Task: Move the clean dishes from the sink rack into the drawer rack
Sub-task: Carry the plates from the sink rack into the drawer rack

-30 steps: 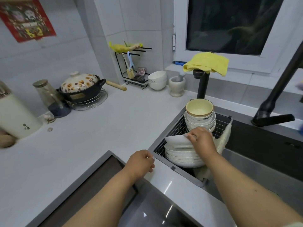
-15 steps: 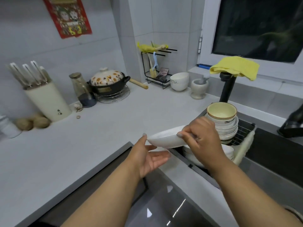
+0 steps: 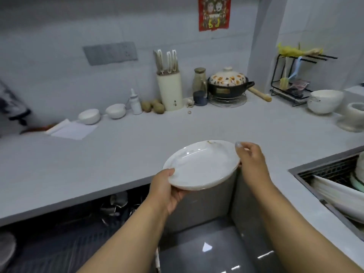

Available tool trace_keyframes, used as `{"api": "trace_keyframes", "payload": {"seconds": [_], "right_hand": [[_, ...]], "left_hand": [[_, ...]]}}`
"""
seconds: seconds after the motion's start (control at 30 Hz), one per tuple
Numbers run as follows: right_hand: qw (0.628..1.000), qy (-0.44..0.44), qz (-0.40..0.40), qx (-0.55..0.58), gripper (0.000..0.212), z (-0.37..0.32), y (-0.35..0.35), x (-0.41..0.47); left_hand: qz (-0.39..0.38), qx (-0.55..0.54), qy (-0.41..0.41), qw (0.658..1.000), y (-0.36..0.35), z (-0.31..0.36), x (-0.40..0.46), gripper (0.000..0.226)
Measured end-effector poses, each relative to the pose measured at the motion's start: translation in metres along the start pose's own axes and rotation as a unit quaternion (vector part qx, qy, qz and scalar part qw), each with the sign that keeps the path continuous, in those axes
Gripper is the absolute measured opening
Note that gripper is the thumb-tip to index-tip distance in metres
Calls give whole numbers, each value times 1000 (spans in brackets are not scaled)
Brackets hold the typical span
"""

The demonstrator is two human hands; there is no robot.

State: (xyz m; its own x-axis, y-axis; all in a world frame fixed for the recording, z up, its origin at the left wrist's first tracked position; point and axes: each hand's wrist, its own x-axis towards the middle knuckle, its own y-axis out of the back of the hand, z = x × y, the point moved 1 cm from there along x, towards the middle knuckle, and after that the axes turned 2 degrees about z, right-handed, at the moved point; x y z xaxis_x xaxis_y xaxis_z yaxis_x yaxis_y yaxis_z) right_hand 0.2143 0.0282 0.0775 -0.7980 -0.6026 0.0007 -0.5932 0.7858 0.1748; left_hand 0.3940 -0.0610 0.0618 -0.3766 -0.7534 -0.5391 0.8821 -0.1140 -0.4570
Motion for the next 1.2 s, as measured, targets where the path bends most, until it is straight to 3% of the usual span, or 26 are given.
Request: {"api": "trace_keyframes", "payload": {"seconds": [0.07, 0.17, 0.37, 0.47, 0.7, 0.8, 0.9, 0.93, 1.0, 1.13, 1.2], "right_hand": [[981, -107, -126, 106, 34, 1, -41, -23], [937, -182, -240, 175, 31, -7, -95, -62], [873, -285, -354, 178, 15, -16, -200, -143], [850, -313, -394, 159, 26, -9, -250, -184], [827, -343, -437, 88, 37, 10, -346, -247], [829, -342, -439, 57, 32, 20, -385, -265], [835, -333, -438, 28, 28, 32, -426, -277], [836, -328, -439, 19, 27, 37, -440, -280], [839, -315, -444, -2, 27, 47, -471, -283], [832, -307, -460, -43, 31, 74, -541, -288], [825, -310, -469, -61, 32, 86, -578, -291]], "left_hand": [[24, -17, -30, 999, 43, 13, -14, 20], [50, -10, -76, 996, 106, 32, -37, 25], [145, -19, -105, 984, 245, 60, -87, 30], [217, 8, -101, 971, 309, 65, -112, 27], [409, 150, -111, 893, 429, 77, -149, 41], [421, 182, -155, 875, 459, 81, -163, 41], [417, 227, -141, 869, 484, 87, -166, 33], [420, 257, -132, 860, 496, 89, -164, 42], [437, 301, -122, 839, 521, 95, -155, 73], [464, 408, -88, 781, 564, 111, -132, 58], [455, 480, -54, 748, 587, 116, -115, 63]]}}
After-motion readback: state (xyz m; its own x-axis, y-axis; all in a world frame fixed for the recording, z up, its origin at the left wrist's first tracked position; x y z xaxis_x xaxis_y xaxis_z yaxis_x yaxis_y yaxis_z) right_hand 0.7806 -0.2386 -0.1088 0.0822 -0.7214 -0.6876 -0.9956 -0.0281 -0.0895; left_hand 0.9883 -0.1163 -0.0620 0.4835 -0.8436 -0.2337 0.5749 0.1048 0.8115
